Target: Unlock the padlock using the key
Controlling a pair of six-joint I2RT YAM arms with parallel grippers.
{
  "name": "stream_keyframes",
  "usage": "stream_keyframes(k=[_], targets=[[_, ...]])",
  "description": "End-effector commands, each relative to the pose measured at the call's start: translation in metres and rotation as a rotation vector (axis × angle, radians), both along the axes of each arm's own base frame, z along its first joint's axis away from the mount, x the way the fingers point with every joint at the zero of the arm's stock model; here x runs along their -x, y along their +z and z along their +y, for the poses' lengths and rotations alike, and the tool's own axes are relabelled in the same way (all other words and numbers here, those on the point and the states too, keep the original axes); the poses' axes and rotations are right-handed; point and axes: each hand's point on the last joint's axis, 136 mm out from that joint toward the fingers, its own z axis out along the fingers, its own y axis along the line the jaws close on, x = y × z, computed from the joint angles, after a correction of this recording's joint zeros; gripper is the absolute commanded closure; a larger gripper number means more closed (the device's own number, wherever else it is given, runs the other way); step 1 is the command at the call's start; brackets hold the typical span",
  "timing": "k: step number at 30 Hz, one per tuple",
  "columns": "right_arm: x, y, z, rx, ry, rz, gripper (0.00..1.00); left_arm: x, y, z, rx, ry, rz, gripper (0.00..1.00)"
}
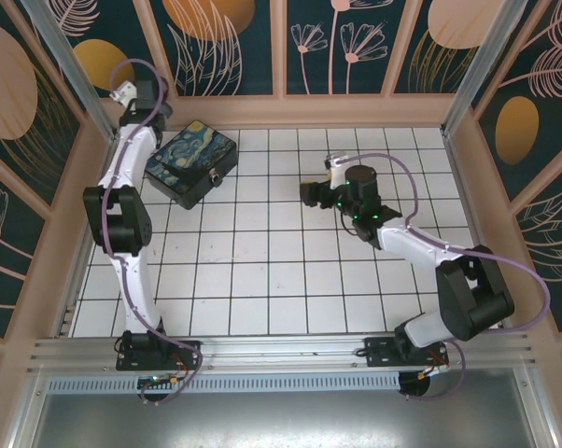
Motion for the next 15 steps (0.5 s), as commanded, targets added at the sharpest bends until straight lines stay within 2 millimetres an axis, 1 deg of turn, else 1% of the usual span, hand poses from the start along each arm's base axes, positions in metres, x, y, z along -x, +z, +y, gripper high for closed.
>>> stream_keyframes(k=[1,2,4,5,7,9,12,15], targets=[[0.015,0.010,0.032,0.000,0.089,-0.004,0.16,-0.022,-0.055,-0.014,0.065,-0.135,0.120,0.25],[0.021,0.008,0.040,0.003,0.108,0.002,0.16,-0.026,-0.060,-0.008,0.071,-0.133,0.130,0.25],[0.034,0.004,0.055,0.006,0.143,0.013,0.16,-0.034,-0.081,-0.004,0.137,-0.174,0.142,0.25],[0.040,0.001,0.061,0.003,0.158,0.022,0.16,-0.033,-0.092,0.000,0.169,-0.174,0.155,0.26],[0.046,-0.003,0.070,0.000,0.181,0.036,0.16,-0.032,-0.110,-0.001,0.209,-0.207,0.174,0.26],[0.052,-0.007,0.079,0.005,0.201,0.051,0.16,-0.031,-0.119,-0.006,0.219,-0.251,0.190,0.26],[0.058,-0.012,0.089,0.021,0.227,0.065,0.16,-0.035,-0.125,-0.037,0.284,-0.434,0.175,0.29],[0.060,-0.018,0.095,0.034,0.239,0.080,0.17,-0.034,-0.119,-0.069,0.311,-0.622,0.139,0.29]])
